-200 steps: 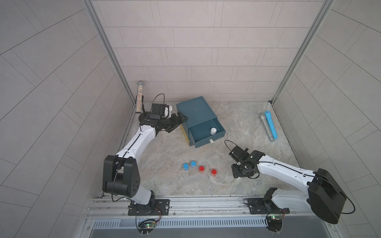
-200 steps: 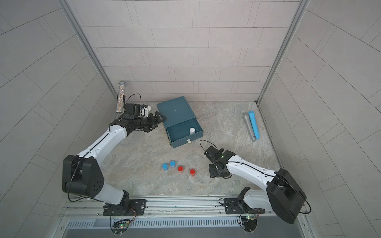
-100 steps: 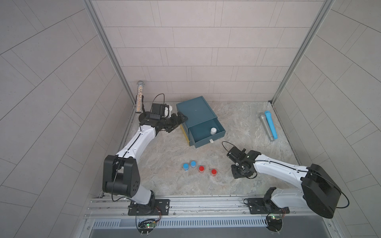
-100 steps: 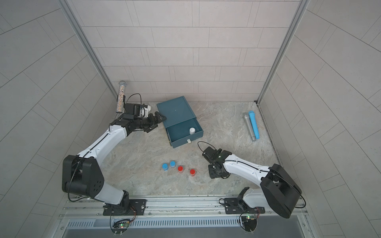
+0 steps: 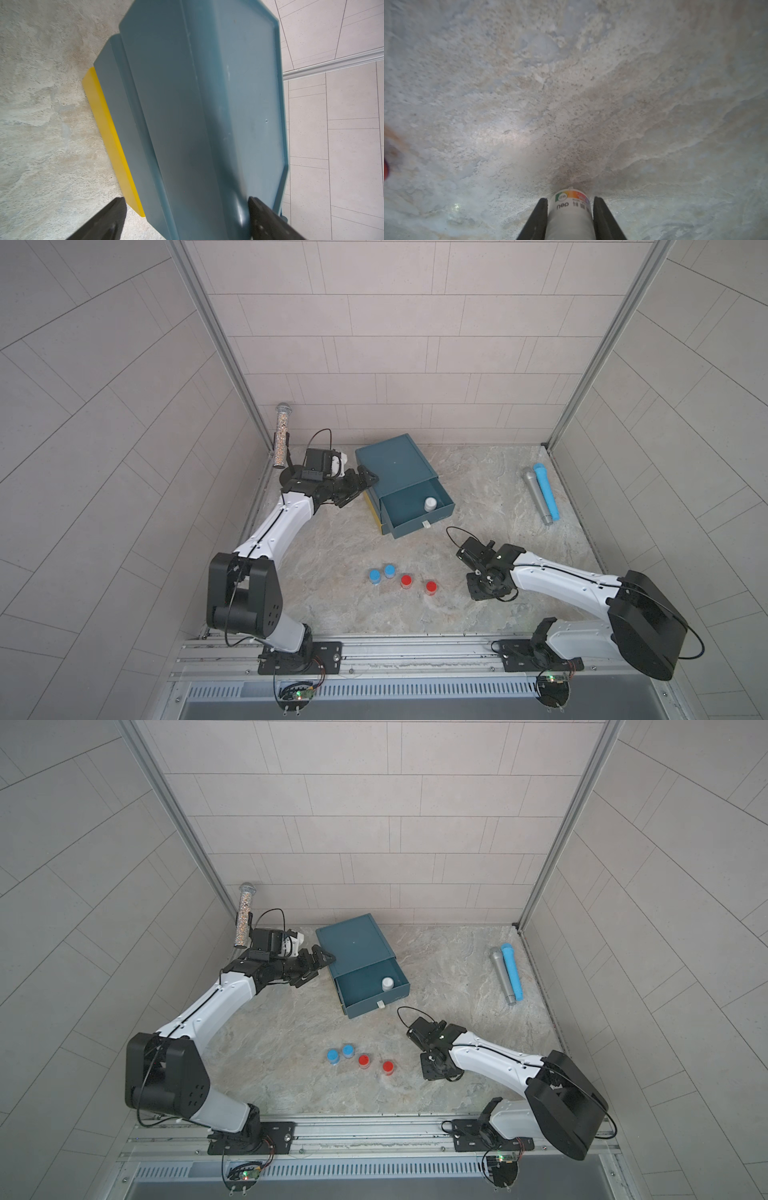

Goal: Put the paint cans in the drawer according to color
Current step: Pick up the paint can at the center of the board, then place the paint can in the drawer.

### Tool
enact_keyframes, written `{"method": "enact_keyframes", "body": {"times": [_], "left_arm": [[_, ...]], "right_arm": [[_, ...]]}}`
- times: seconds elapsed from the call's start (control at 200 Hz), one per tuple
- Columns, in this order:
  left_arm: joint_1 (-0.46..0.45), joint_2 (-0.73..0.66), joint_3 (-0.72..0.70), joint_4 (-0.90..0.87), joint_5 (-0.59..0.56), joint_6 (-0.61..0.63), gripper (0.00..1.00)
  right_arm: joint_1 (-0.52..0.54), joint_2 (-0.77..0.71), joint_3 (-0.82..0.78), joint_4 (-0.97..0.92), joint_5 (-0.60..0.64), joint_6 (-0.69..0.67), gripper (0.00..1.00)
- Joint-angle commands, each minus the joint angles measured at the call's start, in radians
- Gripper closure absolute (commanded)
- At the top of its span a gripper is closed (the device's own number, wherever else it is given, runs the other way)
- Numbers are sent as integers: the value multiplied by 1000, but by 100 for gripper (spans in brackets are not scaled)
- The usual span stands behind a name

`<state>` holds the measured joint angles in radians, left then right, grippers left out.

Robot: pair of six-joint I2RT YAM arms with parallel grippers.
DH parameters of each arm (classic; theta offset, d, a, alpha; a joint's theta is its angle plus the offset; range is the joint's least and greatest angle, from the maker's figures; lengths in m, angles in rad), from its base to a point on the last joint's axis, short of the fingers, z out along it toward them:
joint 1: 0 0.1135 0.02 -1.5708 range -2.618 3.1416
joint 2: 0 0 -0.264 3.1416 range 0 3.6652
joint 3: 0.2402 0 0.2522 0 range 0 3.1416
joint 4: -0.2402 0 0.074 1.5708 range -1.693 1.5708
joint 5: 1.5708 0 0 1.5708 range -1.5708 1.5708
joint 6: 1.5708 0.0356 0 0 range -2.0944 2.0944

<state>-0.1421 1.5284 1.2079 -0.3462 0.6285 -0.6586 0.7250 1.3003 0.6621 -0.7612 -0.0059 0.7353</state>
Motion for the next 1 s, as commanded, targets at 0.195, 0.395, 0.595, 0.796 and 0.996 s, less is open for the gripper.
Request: {"method": "enact_keyframes", "body": {"times": [0.195,0.395,0.595,0.796,0.996], "left_arm": [[10,14,7,-57,-26,6,3],[9,15,7,-57,-26,7,3],[10,22,7,-57,-25,5,3],[9,23,8,-56,-24,4,3],[9,27,7,-54,-18,-1,3]], "right_arm": [[1,-112,234,-222,90,-36,86],[-51,-74,653,-382,138,-157,85],[-80,149,1121,-486,130,-289,85],[-69,405,1444,-504,28,-328,85],[-10,587,1549,-467,-10,-324,85]]}}
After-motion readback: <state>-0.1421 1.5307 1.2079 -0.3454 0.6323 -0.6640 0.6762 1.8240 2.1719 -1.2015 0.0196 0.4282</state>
